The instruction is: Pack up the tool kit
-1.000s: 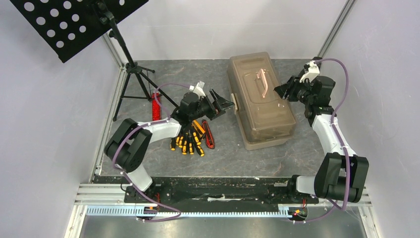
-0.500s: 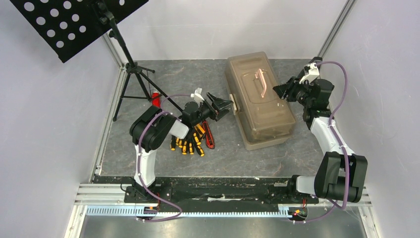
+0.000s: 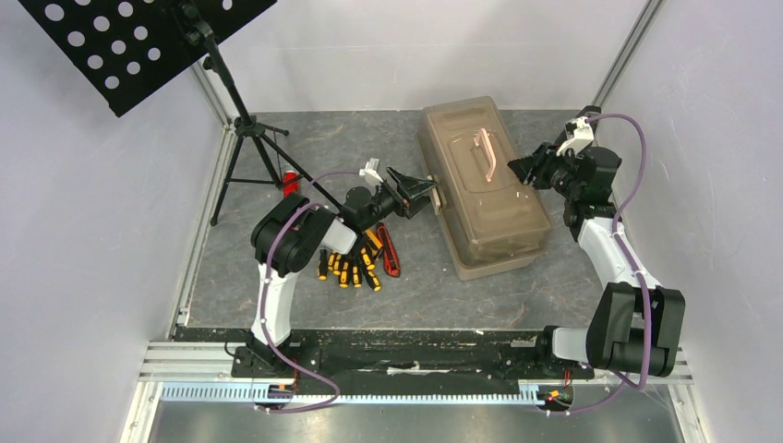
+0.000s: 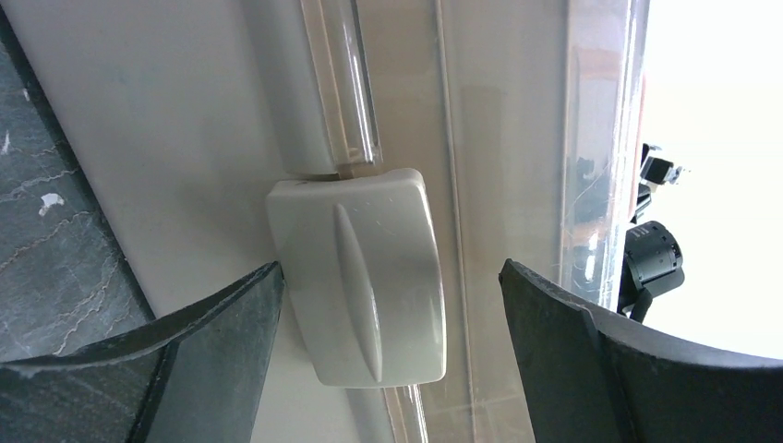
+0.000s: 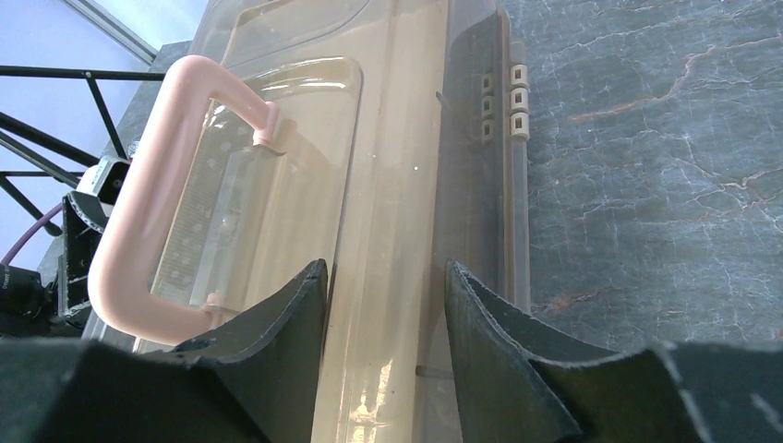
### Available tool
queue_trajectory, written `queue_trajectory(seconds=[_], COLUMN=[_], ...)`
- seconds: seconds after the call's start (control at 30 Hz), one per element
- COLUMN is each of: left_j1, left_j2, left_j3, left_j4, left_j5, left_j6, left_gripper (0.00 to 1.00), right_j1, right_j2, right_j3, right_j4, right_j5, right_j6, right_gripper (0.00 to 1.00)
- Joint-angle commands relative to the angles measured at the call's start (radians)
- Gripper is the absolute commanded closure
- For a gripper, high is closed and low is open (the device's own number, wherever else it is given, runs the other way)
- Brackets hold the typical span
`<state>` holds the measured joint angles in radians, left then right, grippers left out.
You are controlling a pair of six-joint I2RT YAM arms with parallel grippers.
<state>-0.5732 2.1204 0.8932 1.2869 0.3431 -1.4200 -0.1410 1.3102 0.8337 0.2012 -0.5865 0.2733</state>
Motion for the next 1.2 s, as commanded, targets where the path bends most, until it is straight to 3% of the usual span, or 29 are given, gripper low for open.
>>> queue_trajectory(seconds=[0.0,0.3,0.5,0.6,1.03,1.17], left_j1=[-0.007,-0.016,-0.012,-0.007,0.016,0.016], left_j2=[0.031,0.057,0.029,-0.022,-0.164,-0.212], left_j3=[0.032,0.067,0.042,0.020,0.001,0.012], left_j4=[0.061,0.086,0.159,0.160,0.150,0.026], left_j5=[0.027,0.060,0.056,0.049,0.032,0.040], left_j6=[-0.036,-0.028,-0.050,-0.036,-0.078,-0.061], left_gripper=[0.07,0.08,0.32,0.39,0.40,0.45], right_j1=[0.050,0.055,0.055,0.055,0.062,0.081], right_j2=[0.026,0.030,0.031,0.034,0.045,0.039], right_j3=[-0.050,-0.060,-0.071,-0.070,-0.082,-0.085], right_j4=[-0.166,-0.166,-0.187,-0.199,-0.307,-0.325], right_j5=[-0.105,-0.092,-0.049,-0.010,0.206,0.299], right_j6=[-0.008,-0.010,-0.031,-0.053,-0.133,-0.160], right_gripper=[0.68,0.69,0.69,0.70,0.72,0.73])
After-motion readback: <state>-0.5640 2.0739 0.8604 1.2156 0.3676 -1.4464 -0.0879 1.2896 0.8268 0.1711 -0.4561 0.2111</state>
